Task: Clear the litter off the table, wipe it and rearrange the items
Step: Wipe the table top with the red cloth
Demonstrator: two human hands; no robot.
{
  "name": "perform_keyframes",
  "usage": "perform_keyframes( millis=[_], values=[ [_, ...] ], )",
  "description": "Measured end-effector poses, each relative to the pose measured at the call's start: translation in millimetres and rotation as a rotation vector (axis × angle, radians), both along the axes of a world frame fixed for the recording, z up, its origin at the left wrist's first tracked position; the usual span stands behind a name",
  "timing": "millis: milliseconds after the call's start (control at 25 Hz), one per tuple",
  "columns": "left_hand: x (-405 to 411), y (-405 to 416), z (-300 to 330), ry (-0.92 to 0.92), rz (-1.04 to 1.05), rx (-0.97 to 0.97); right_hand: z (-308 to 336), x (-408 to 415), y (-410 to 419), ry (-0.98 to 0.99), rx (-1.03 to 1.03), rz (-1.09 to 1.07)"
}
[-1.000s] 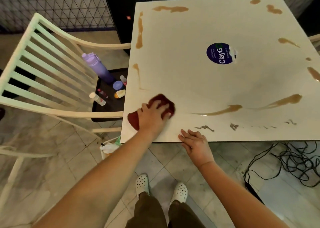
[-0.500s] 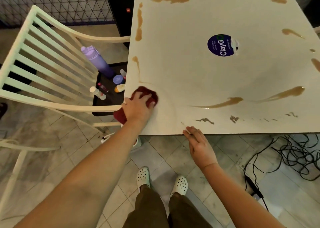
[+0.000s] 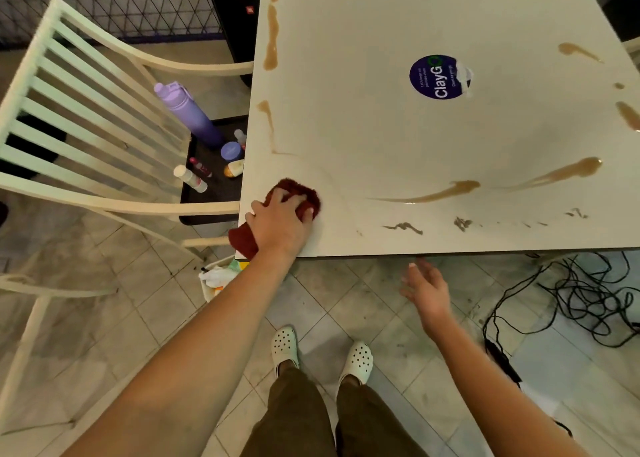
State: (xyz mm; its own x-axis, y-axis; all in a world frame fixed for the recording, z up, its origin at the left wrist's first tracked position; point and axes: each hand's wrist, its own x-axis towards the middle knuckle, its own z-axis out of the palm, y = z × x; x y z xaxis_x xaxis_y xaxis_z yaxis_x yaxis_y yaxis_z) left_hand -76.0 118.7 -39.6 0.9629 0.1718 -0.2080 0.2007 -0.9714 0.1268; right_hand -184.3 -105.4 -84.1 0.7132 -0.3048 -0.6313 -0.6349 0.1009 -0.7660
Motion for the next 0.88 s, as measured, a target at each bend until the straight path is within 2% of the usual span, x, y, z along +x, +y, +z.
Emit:
perform_keyframes(
  millis=[80,200,280,320,400,480,560,720,800,880],
  values=[
    [-16.7,-37.5,0.3,0.018,-0.111,-0.007,6.2,16.2,0.6,0.01,0.295,-0.167],
    [-56.8,-59.1,0.5,0.045,-0.392,-0.02,9.0,26.9,6.4,-0.021,0.514,-0.379],
    [-52.9,-25.2,0.1,0.05,-0.444,0.009,6.1,28.7,7.9,-0.005,0.531,-0.393],
    [-43.0,-2.8,2.4,0.049,-0.362,0.036,4.9,29.9,7.0,0.006,0.526,-0.377],
    [-11.6,36.6,6.5,0.04,-0.067,0.076,2.2,32.2,5.5,0.035,0.502,-0.361],
    [8.2,34.5,8.3,0.015,0.104,0.102,1.5,33.5,5.9,0.049,0.474,-0.351],
    [3.8,-11.2,7.3,0.006,0.005,0.086,4.6,34.5,6.5,0.046,0.471,-0.36],
    [-54.2,-76.6,2.0,0.04,-0.382,-0.001,5.3,33.4,8.0,0.04,0.439,-0.366],
    [-65.9,-57.8,1.0,0.041,-0.42,-0.022,8.2,33.0,7.9,0.038,0.418,-0.346],
    [-69.2,-22.1,-0.7,0.016,-0.35,-0.019,9.9,32.4,7.6,0.036,0.419,-0.339]
  ],
)
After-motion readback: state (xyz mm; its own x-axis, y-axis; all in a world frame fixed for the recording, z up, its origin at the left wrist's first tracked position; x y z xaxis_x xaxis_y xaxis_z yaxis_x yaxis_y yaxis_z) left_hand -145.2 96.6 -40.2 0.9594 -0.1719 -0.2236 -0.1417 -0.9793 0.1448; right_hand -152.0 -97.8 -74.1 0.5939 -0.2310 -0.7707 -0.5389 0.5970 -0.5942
